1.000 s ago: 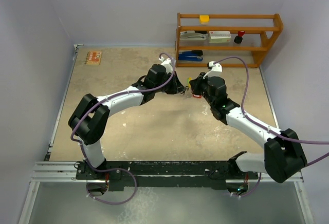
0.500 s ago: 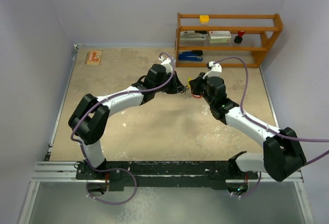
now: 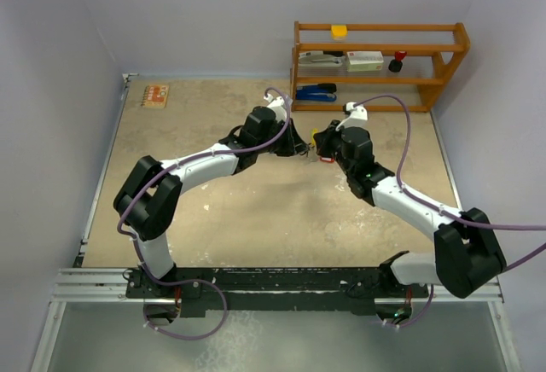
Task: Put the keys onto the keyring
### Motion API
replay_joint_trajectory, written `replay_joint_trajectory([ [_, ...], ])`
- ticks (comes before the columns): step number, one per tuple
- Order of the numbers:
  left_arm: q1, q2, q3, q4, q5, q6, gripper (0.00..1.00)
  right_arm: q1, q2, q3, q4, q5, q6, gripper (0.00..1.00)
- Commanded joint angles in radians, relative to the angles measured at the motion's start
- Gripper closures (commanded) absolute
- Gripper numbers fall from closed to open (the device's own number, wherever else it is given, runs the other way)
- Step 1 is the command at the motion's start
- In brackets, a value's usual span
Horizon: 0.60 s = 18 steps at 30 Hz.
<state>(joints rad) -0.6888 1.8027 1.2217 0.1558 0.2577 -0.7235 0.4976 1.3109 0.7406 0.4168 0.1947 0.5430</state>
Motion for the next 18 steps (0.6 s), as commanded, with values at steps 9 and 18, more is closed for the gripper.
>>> replay_joint_trajectory([
  [9,-0.005,-0.009,0.041,0.044,0.002,-0.01,1.0,0.004,-0.005,0.042,0.042,0.041,0.005,1.0],
  [18,-0.006,-0.011,0.041,0.046,0.019,-0.004,1.0,0.004,-0.006,0.043,0.043,0.061,-0.001,1.0],
])
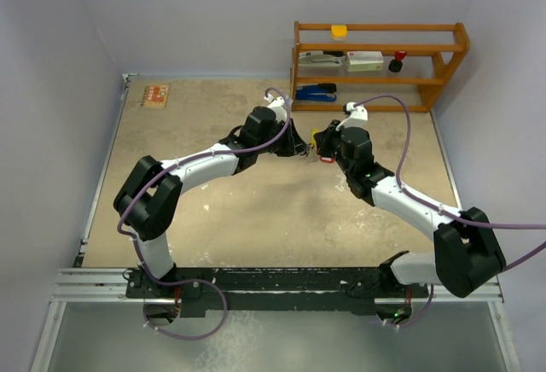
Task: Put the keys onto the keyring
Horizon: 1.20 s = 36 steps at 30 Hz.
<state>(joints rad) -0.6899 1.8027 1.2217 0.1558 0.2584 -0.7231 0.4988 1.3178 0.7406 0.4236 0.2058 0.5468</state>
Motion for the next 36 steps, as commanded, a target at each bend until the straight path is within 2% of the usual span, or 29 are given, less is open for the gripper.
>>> replay_joint_trajectory([
  [1,-0.005,-0.01,0.04,0.044,0.02,-0.002,1.0,0.003,-0.014,0.044,0.037,0.054,-0.004,1.0],
  [29,-0.006,-0.024,0.038,0.028,0.07,0.044,1.0,0.003,0.029,0.098,0.005,0.003,-0.024,1.0],
  [34,-0.007,-0.033,0.035,0.035,0.071,0.043,1.0,0.002,0.031,0.097,0.0,0.029,-0.026,0.59],
  [36,-0.007,-0.038,0.032,0.034,0.069,0.044,1.0,0.001,0.009,0.084,0.012,0.054,-0.027,0.47],
])
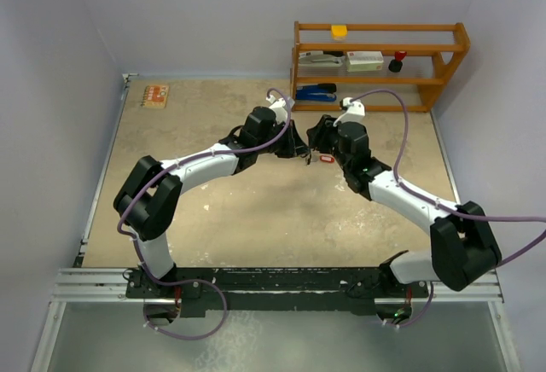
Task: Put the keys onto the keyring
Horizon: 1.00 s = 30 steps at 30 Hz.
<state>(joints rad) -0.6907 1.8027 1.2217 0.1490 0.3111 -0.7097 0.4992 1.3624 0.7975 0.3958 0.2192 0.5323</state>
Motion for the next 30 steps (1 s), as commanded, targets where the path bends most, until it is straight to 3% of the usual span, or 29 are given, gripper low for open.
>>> replay_joint_trajectory([
  [1,-0.006,-0.038,0.031,0.04,0.016,0.03,1.0,0.001,-0.047,0.024,0.037,0.052,-0.02,0.46],
  [10,0.0,-0.056,0.02,0.038,-0.007,0.027,1.0,-0.001,-0.192,-0.009,-0.058,0.173,-0.074,0.35],
  [18,0.026,-0.079,-0.02,0.083,-0.022,-0.009,1.0,-0.001,-0.33,-0.041,-0.15,0.231,-0.118,0.01],
  [30,0.054,-0.081,-0.053,0.114,-0.037,-0.054,1.0,-0.001,-0.348,-0.039,-0.198,0.262,-0.117,0.0],
])
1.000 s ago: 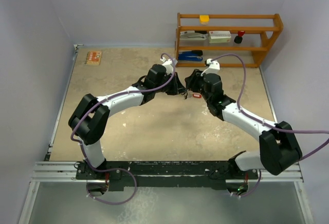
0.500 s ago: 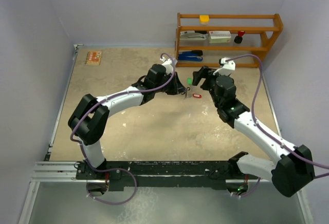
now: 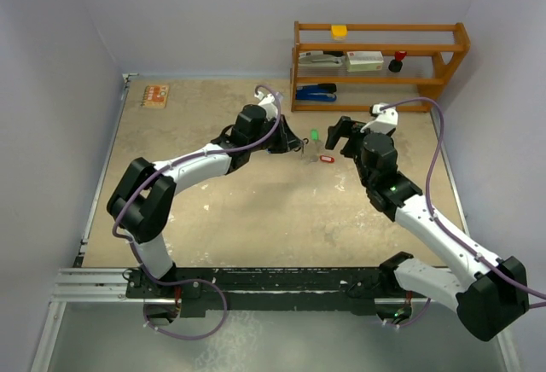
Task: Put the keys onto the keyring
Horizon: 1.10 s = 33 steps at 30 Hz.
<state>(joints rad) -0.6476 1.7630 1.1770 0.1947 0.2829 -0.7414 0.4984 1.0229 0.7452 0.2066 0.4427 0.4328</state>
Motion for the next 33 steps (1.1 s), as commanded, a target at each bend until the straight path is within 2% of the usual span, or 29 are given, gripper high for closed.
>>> replay_joint_trajectory([
  [1,0.012,-0.041,-0.008,0.069,-0.008,-0.023,1.0,0.0,-0.011,0.012,-0.008,0.045,-0.016,0.0],
  [23,0.03,-0.018,-0.038,0.16,0.018,-0.071,1.0,-0.001,-0.018,0.016,-0.03,0.068,-0.026,0.0],
  [26,0.038,-0.011,-0.047,0.18,0.028,-0.085,0.97,-0.001,-0.017,0.016,-0.031,0.069,-0.022,0.0],
  [33,0.054,-0.01,-0.074,0.236,0.048,-0.11,0.97,-0.003,0.031,0.048,-0.048,0.004,-0.017,0.02],
])
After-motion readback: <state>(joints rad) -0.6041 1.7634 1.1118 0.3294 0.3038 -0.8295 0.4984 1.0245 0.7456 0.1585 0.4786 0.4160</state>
